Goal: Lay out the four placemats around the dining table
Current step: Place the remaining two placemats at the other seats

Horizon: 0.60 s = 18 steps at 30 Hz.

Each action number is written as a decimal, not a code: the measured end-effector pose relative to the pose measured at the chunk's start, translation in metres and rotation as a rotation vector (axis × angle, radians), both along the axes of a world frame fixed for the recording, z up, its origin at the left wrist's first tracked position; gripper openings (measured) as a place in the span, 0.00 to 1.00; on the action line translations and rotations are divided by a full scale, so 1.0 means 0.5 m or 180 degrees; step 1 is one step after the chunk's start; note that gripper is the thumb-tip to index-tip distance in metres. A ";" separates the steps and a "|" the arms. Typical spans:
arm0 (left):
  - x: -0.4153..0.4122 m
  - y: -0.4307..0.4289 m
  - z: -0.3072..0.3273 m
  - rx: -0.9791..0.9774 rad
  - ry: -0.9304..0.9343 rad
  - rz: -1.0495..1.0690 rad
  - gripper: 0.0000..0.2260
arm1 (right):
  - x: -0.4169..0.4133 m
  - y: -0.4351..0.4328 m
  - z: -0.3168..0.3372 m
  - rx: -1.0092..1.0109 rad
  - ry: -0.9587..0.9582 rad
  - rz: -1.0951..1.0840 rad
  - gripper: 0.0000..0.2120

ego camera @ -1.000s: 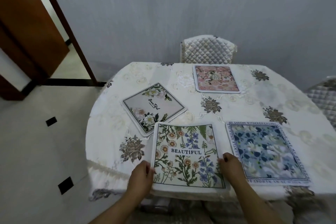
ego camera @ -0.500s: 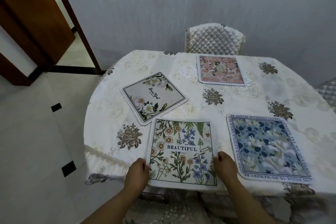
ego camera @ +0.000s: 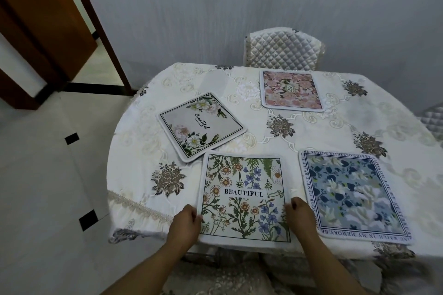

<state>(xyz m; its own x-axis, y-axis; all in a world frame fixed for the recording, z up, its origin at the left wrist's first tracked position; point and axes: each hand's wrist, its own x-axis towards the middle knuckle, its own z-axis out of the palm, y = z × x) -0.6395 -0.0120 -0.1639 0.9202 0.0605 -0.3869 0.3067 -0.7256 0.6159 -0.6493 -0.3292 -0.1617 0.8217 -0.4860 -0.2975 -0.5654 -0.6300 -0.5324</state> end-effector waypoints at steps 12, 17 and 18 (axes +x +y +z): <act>0.039 0.002 -0.014 0.0250 0.0134 -0.0035 0.04 | 0.022 0.002 -0.020 0.0081 0.0052 -0.0129 0.14; 0.069 0.021 -0.007 0.0197 0.0179 0.0031 0.05 | 0.050 0.023 -0.016 0.0169 -0.0053 -0.0126 0.14; 0.072 0.025 -0.007 0.0207 0.0212 0.0006 0.06 | 0.056 0.025 -0.016 0.0182 -0.0059 -0.0129 0.14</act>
